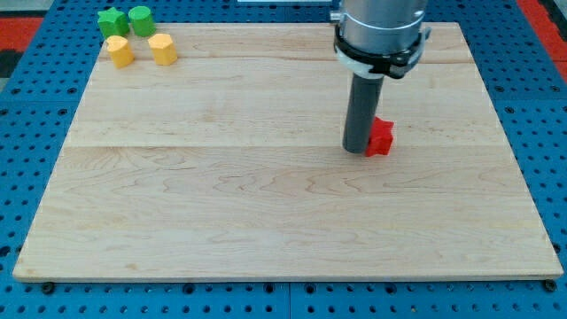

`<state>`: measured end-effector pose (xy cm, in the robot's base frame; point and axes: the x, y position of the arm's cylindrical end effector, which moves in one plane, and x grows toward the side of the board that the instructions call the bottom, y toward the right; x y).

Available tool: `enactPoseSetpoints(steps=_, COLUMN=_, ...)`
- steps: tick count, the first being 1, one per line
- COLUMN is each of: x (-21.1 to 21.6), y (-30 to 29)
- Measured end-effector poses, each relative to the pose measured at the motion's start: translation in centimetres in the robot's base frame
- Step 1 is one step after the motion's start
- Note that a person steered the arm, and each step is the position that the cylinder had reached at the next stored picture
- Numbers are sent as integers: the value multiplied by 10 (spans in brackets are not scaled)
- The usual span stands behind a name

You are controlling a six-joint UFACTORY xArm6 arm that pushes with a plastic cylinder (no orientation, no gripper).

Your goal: Move the red star to the center right of the board

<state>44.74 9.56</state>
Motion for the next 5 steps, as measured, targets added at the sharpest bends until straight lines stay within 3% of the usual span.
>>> enactPoseSetpoints(steps=2, x=-6, y=55)
enactPoseSetpoints(steps=5, x=-2, y=78)
